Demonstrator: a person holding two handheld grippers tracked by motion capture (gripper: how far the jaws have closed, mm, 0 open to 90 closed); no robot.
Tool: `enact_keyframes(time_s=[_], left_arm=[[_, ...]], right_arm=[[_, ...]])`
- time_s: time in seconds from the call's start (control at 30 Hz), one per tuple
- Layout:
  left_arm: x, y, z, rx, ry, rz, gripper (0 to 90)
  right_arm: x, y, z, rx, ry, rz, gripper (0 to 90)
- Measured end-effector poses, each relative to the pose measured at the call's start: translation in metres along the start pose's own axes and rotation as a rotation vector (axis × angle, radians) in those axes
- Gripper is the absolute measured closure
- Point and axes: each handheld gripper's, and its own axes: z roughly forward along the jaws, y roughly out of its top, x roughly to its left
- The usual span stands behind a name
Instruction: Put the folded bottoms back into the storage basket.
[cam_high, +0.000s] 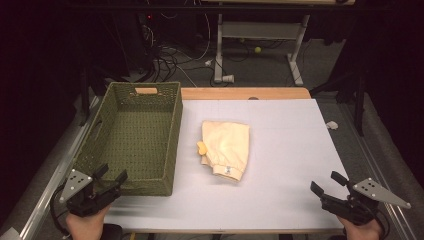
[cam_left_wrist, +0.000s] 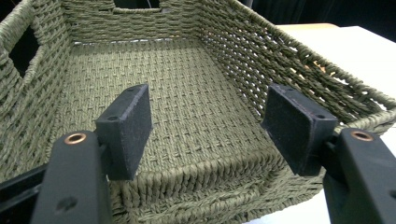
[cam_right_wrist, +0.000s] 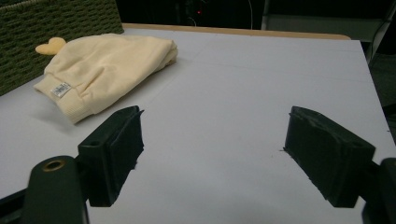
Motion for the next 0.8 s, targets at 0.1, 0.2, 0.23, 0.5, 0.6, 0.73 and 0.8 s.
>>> enact_keyframes(time_s=[0.1, 0.2, 0.23, 0.5, 0.6, 0.73, 0.8], left_arm=[[0.000, 0.000, 0.000, -0.001, -0.003, -0.002, 30.9], [-0.001, 0.000, 0.001, 0.000, -0.005, 0.003, 30.9], [-0.001, 0.000, 0.002, 0.002, -0.007, 0.007, 30.9], [-0.006, 0.003, 0.006, 0.003, -0.020, 0.032, 30.6], [-0.008, 0.004, 0.007, 0.000, -0.022, 0.039, 30.6], [-0.011, 0.007, 0.010, -0.005, -0.029, 0.041, 30.5], [-0.012, 0.007, 0.011, -0.007, -0.033, 0.041, 30.6]], right_arm=[[0.000, 0.000, 0.000, -0.001, 0.000, 0.000, 20.3], [0.001, 0.000, 0.000, 0.006, 0.003, -0.006, 20.4], [0.001, 0.000, 0.001, 0.008, 0.002, -0.005, 20.4], [0.001, 0.000, 0.001, 0.014, 0.004, -0.002, 20.4], [0.001, 0.000, 0.001, 0.014, 0.004, -0.003, 20.4], [0.001, 0.000, 0.002, 0.017, 0.007, -0.008, 20.5], [0.001, 0.000, 0.001, 0.016, 0.006, -0.009, 20.5]])
